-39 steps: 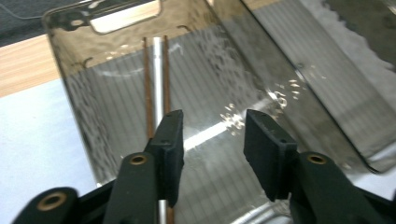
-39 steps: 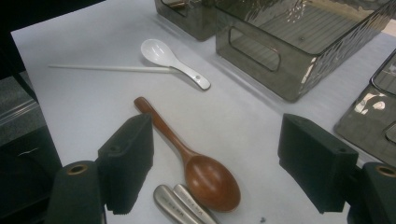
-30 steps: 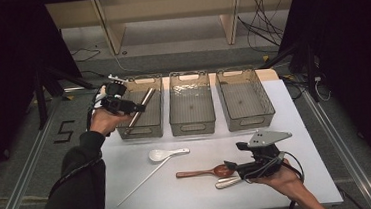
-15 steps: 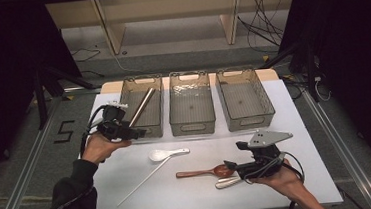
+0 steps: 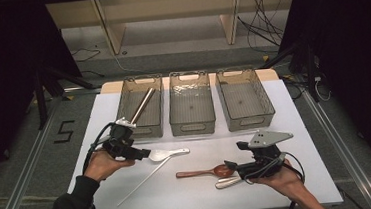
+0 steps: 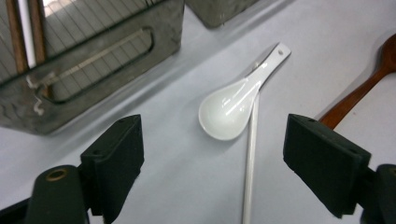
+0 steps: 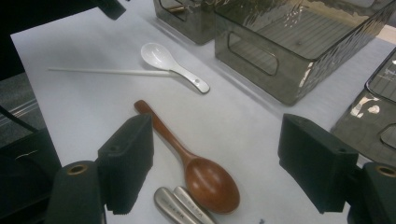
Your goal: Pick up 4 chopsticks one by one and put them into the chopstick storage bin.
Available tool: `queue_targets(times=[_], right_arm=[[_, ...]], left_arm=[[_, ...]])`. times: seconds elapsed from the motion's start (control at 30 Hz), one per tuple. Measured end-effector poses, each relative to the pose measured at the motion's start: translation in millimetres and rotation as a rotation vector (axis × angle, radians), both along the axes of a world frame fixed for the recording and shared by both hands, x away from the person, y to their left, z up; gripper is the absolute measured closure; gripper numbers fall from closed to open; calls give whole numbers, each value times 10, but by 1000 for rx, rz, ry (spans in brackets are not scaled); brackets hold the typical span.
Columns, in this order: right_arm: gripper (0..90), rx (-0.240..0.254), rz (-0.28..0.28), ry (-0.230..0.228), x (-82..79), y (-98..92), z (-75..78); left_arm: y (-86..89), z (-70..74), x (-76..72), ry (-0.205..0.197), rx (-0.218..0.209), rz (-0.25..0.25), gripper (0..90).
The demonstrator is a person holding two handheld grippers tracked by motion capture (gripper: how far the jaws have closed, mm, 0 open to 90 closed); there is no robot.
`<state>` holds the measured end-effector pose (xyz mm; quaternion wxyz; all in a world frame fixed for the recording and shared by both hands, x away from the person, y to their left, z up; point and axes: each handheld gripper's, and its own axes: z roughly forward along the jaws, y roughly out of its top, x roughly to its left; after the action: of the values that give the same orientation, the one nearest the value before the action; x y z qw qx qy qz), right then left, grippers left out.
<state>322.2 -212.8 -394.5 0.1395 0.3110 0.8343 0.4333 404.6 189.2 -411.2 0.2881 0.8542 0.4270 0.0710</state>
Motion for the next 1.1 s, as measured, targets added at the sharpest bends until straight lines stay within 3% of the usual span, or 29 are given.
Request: queue_targets(times=[0.33, 0.57, 1.1], right_arm=[[277, -5, 2, 4, -1, 8, -7], [277, -5, 0, 5, 4, 6, -10], [277, -12, 5, 3, 1, 21, -11]], left_arm=[[-105, -177, -192, 40, 68, -44, 211], [-166, -256, -261, 72, 90, -77, 263], [-278, -411, -290, 126, 147, -129, 511]])
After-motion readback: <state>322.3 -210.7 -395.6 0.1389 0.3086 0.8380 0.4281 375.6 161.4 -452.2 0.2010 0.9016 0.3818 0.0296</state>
